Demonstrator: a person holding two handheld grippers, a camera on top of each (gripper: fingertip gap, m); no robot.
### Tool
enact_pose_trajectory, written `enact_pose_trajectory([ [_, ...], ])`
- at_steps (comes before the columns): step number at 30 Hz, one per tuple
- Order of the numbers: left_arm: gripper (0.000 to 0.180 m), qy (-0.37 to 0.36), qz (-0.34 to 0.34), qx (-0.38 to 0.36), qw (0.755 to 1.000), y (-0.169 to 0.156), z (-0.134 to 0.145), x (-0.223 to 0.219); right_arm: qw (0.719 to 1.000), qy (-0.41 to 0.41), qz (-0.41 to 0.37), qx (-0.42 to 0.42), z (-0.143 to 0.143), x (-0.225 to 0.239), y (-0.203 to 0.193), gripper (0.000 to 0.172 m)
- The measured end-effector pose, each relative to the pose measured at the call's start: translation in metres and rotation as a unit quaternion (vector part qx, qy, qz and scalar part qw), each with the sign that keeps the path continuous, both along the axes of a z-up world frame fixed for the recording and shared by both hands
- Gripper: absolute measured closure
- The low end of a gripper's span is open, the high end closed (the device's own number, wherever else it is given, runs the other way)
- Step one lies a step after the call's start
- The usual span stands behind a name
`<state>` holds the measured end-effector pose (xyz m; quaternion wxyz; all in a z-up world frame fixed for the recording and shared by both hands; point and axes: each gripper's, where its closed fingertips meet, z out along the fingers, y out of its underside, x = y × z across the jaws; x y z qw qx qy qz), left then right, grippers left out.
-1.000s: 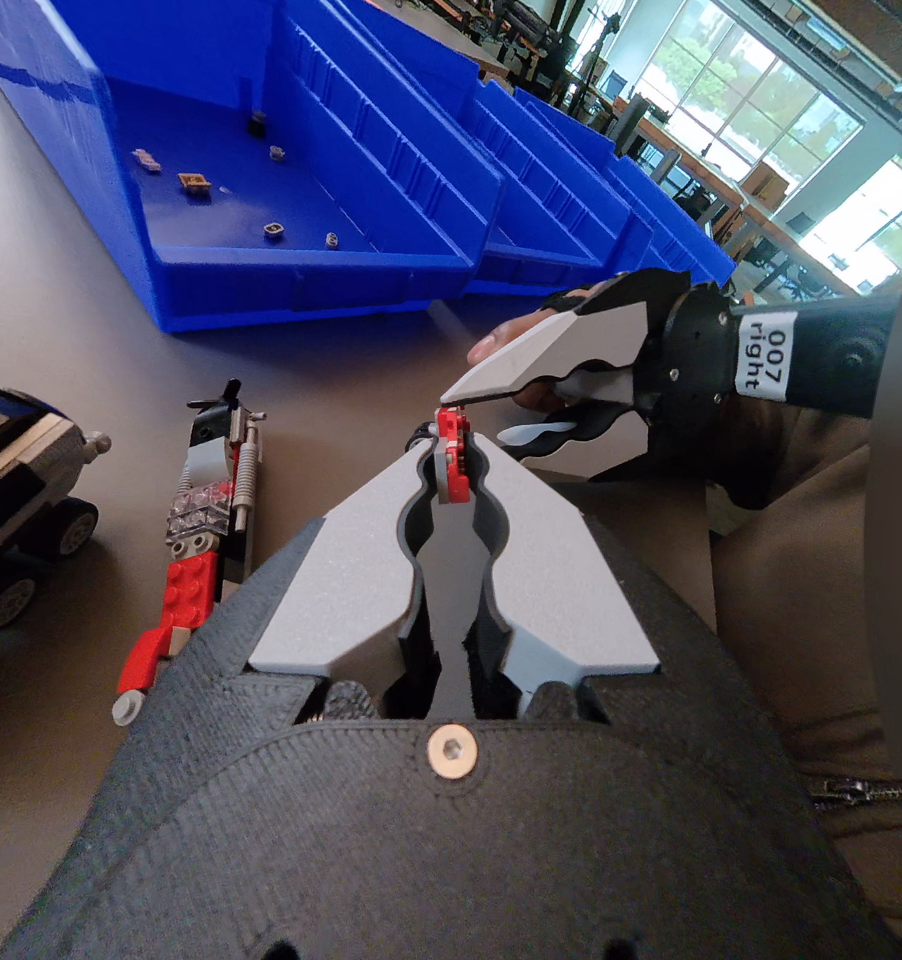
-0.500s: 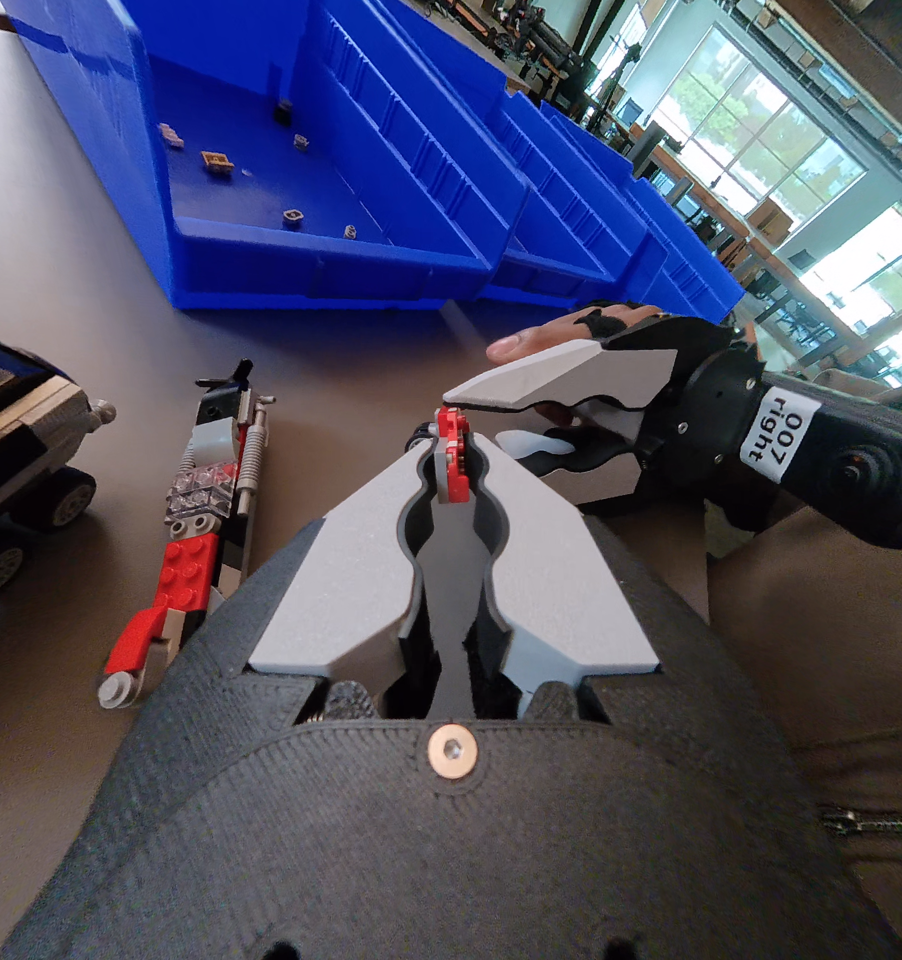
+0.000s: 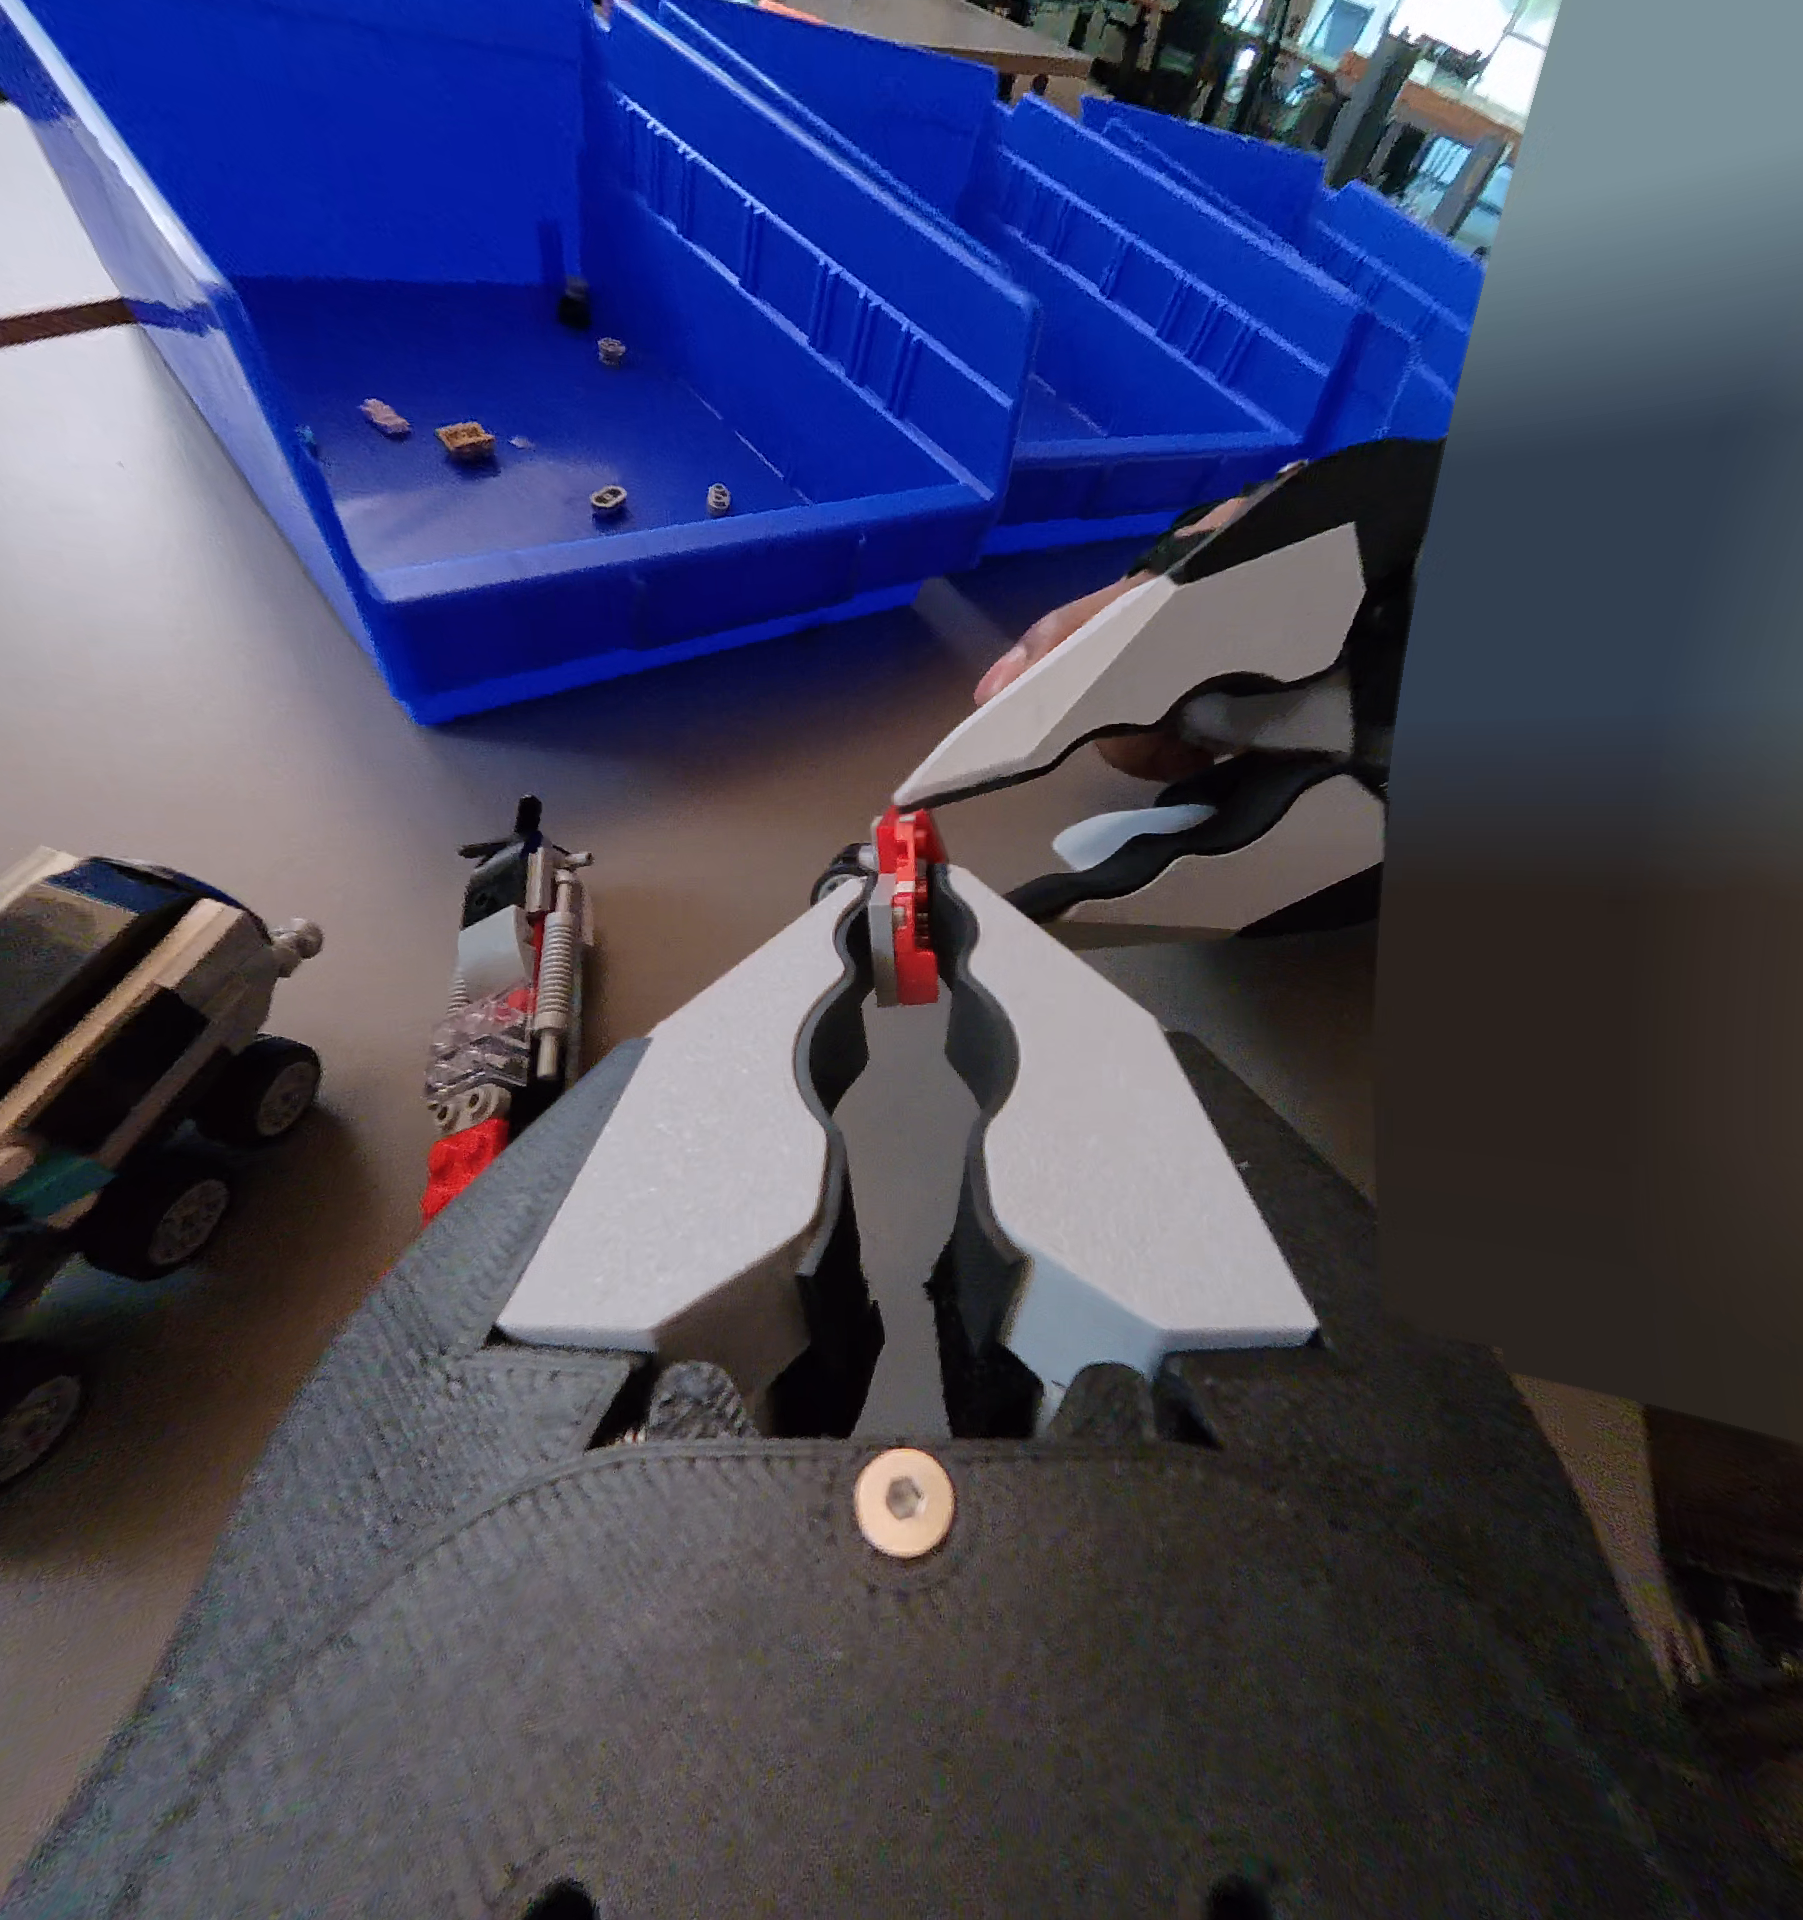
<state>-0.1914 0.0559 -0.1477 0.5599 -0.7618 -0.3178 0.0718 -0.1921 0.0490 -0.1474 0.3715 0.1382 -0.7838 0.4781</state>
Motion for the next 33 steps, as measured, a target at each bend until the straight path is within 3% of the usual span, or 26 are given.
enact_pose_trajectory([
  [7, 0.171, -0.024, 0.015, 0.026, 0.999, -0.004, 0.002, -0.006, 1.0, 0.006, -0.001, 0.005, -0.003, 0.001, 0.0, 0.147],
  [12, 0.171, -0.053, 0.032, 0.071, 0.996, -0.014, 0.006, -0.013, 0.999, -0.005, -0.037, -0.024, 0.012, -0.014, 0.016, 0.147],
  [15, 0.171, -0.055, 0.034, 0.075, 0.995, -0.017, 0.006, -0.015, 0.994, -0.003, -0.102, -0.05, 0.037, -0.04, 0.052, 0.147],
  [20, 0.172, -0.05, 0.033, 0.08, 0.995, -0.017, 0.011, -0.015, 0.955, -0.045, -0.267, -0.124, 0.081, -0.088, 0.164, 0.148],
  [22, 0.172, -0.05, 0.03, 0.081, 0.995, -0.016, 0.011, -0.014, 0.92, -0.091, -0.358, -0.132, 0.074, -0.108, 0.207, 0.147],
  [26, 0.172, -0.048, 0.026, 0.081, 0.995, -0.014, 0.012, -0.012, 0.848, -0.203, -0.486, -0.06, 0.014, -0.127, 0.252, 0.146],
  [33, 0.172, -0.052, 0.025, 0.084, 0.995, -0.015, 0.012, -0.013, 0.829, -0.237, -0.505, -0.045, -0.002, -0.127, 0.263, 0.146],
])
